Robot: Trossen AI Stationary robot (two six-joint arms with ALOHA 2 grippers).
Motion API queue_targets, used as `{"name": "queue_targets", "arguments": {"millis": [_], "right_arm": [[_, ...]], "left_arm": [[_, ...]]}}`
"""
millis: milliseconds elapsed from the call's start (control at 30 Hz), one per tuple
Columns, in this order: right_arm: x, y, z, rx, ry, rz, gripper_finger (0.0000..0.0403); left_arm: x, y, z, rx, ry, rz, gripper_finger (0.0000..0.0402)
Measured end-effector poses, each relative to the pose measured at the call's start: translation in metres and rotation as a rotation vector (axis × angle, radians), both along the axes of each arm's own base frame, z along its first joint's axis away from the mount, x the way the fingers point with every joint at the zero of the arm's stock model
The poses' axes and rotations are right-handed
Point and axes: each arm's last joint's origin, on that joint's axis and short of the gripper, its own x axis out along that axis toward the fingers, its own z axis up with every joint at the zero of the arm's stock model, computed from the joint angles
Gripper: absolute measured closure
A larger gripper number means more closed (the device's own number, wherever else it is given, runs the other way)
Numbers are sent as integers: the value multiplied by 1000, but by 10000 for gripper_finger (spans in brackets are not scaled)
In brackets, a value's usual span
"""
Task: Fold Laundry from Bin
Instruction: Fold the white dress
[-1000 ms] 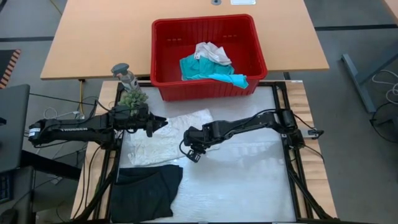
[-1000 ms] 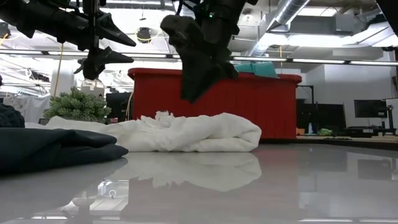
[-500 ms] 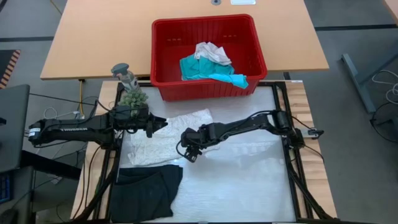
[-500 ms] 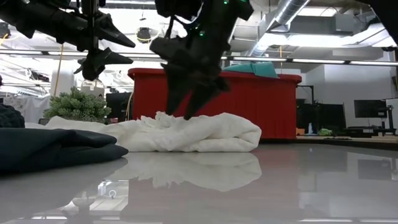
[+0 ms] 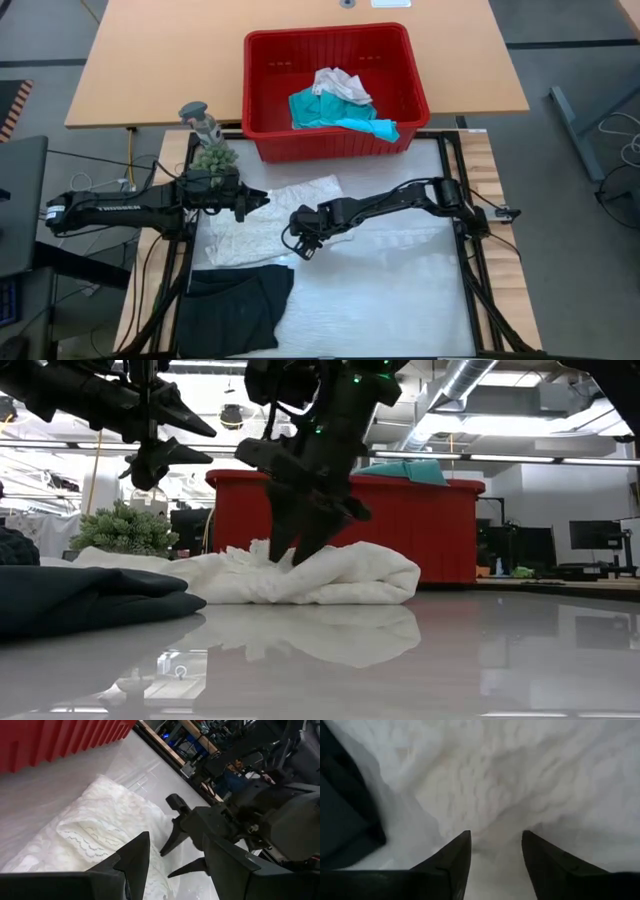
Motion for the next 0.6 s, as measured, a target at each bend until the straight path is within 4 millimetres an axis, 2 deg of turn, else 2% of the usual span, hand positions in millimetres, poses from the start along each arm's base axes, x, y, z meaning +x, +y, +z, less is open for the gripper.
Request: {"name": "queue_targets", "arguments": {"millis": [167,233,367,400,600], "right_arm": [[5,0,-16,17,15,1,227],[5,0,-17,27,16,-9,263],[4,1,-15,33,26,-18,371],[4,1,-14,33,29,-18,382],[12,-5,15,5,-29,-25,385]], "left_arm": [[0,0,0,-2,5,0,230],[0,0,-1,-2,5,-1,230],[0,0,-1,-2,5,-2,230],[0,0,0,-2,4,-2,230],[0,0,0,-2,5,-2,230]]}}
